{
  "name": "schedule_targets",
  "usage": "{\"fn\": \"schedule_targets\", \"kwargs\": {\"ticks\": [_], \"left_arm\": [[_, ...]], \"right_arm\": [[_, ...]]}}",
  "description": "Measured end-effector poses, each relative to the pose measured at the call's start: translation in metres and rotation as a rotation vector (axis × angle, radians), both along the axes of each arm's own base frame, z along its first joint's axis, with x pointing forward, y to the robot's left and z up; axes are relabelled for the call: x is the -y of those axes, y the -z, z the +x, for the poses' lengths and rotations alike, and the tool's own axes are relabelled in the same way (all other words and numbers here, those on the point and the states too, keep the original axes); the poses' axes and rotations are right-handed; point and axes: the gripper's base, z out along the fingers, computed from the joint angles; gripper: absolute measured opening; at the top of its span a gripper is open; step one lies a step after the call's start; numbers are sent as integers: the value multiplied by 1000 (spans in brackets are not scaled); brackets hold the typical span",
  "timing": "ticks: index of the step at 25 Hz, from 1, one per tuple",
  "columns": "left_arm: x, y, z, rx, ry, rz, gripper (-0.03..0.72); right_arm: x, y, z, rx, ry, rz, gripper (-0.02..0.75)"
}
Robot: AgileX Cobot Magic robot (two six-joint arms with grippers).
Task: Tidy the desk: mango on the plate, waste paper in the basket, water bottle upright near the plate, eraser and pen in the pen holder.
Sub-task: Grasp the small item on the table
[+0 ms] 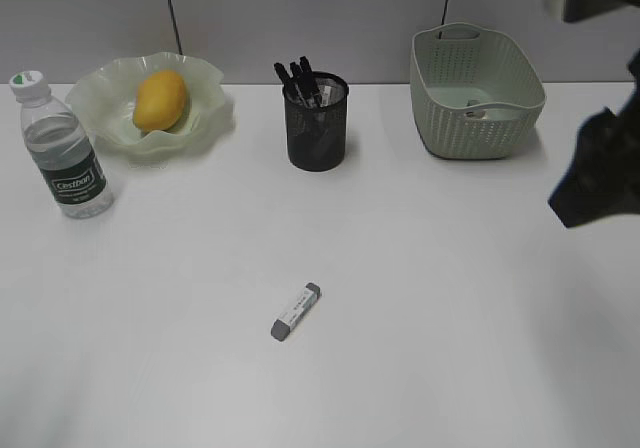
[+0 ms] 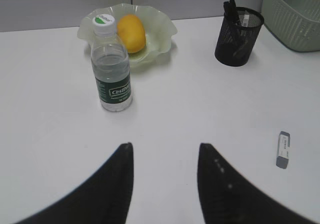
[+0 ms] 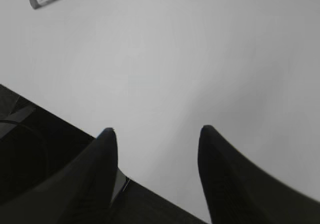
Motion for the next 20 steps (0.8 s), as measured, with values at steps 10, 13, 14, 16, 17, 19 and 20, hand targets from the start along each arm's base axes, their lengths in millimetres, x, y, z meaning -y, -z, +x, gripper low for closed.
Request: {"fn": "schedule_targets", "kwargs": {"ticks": [10, 13, 14, 16, 17, 19, 20], "left_arm": [[0, 0, 0, 0, 0, 0, 328], [0, 0, 0, 0, 0, -1, 328], [0, 0, 0, 0, 0, -1, 328], [0, 0, 0, 0, 0, -1, 328], [0, 0, 0, 0, 0, -1, 328], [0, 0, 0, 0, 0, -1, 328], [0, 0, 0, 0, 0, -1, 328]], "right_arm": [[51, -8, -99, 295, 19, 161, 420], [66, -14, -127, 427, 23, 232, 420], [70, -16, -135, 463, 23, 251, 420], [79, -20, -153, 546, 22, 294, 420], [83, -21, -160, 579, 23, 311, 420], [90, -23, -174, 642, 23, 345, 420], [93, -24, -179, 666, 25, 357, 420]]}}
